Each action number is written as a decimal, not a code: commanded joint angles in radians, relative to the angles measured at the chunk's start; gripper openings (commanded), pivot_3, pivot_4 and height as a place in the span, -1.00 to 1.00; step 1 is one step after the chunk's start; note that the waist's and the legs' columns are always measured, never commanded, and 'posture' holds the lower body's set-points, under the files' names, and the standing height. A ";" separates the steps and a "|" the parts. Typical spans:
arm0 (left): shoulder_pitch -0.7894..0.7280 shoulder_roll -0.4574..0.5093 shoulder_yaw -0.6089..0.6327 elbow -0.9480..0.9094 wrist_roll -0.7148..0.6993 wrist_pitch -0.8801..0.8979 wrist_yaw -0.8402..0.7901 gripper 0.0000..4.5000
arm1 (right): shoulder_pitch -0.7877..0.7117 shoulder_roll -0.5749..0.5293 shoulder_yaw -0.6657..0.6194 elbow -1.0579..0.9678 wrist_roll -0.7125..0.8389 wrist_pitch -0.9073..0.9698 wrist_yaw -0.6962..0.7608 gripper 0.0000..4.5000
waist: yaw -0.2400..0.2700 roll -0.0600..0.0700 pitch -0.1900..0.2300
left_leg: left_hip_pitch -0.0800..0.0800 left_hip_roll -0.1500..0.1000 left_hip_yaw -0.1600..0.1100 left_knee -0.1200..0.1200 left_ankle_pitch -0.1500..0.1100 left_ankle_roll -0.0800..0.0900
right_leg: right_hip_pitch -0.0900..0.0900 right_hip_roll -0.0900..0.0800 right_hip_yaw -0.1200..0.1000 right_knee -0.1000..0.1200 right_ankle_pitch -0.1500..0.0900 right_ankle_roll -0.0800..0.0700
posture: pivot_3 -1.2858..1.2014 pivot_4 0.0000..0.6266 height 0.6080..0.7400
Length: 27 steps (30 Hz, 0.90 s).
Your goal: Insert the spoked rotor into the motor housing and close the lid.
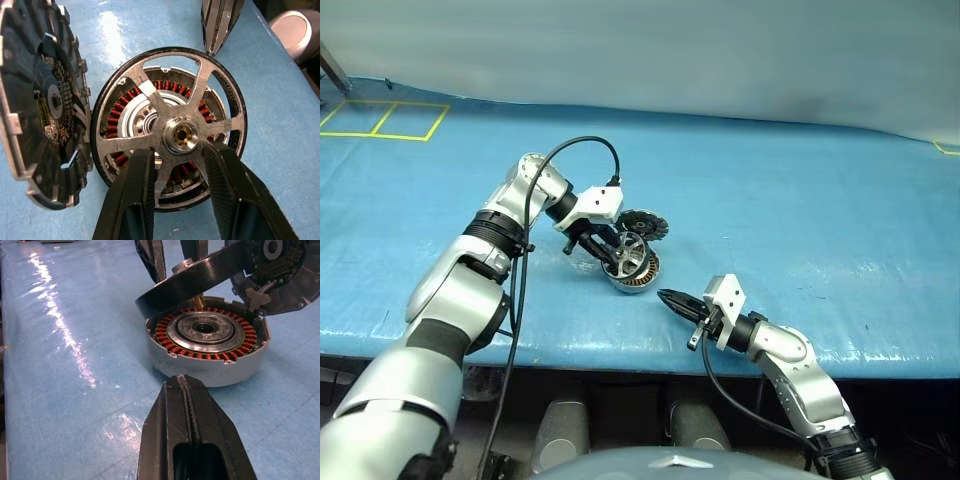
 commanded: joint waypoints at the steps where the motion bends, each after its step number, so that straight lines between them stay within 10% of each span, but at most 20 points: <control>1: -0.047 -0.012 0.036 0.011 0.003 -0.024 -0.002 -0.43 | 0.004 0.000 -0.012 -0.025 0.005 -0.026 -0.004 -1.00 | 0.000 0.000 0.000 | 0.000 0.000 0.000 0.000 0.000 0.000 | 0.000 0.000 0.000 0.000 0.000 0.000 | 0.03 -0.52 1.00; 27: -0.069 -0.001 0.026 0.003 -0.051 0.017 -0.002 -0.43 | 0.005 0.005 -0.006 -0.001 -0.006 -0.038 -0.015 -1.00 | -0.001 0.000 0.000 | 0.000 0.000 0.000 0.000 0.000 0.000 | 0.000 0.000 0.000 0.000 0.000 0.000 | 0.03 -0.52 1.00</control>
